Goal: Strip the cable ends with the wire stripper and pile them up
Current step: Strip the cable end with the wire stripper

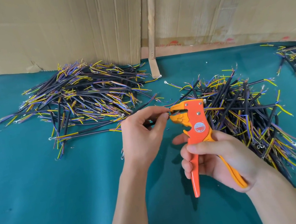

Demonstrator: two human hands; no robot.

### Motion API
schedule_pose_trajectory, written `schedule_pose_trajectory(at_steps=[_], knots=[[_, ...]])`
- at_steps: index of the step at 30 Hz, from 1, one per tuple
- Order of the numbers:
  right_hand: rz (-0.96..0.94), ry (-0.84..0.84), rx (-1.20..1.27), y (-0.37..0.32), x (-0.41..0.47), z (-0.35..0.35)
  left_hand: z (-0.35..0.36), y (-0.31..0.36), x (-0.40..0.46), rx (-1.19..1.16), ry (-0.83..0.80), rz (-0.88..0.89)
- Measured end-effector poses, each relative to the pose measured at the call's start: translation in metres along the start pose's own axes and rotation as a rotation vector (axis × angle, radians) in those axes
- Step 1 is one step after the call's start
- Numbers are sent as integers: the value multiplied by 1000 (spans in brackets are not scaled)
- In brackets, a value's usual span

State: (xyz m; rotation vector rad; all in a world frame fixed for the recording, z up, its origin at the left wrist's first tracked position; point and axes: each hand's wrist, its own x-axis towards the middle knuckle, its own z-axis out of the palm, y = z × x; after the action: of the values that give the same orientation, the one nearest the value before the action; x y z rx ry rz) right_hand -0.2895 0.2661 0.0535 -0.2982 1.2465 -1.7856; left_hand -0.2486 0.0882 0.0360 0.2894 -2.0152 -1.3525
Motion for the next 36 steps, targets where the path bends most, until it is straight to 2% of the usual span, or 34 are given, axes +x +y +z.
schedule_pose_trajectory(at_steps=[17, 26, 30, 34, 36], knots=[[18, 14, -14, -1, -1, 0, -3, -2, 2, -91, -37, -39], [25, 4, 16, 0, -2, 2, -2, -5, 2, -269, -69, -100], [13, 21, 23, 2, -2, 4, -4, -5, 2, -342, -83, -93], [-42, 112, 24, 7, 3, 10, 0, -7, 3, -280, -69, -98], [-43, 99, 27, 9, 3, 10, -1, -9, 3, -300, -59, -112]])
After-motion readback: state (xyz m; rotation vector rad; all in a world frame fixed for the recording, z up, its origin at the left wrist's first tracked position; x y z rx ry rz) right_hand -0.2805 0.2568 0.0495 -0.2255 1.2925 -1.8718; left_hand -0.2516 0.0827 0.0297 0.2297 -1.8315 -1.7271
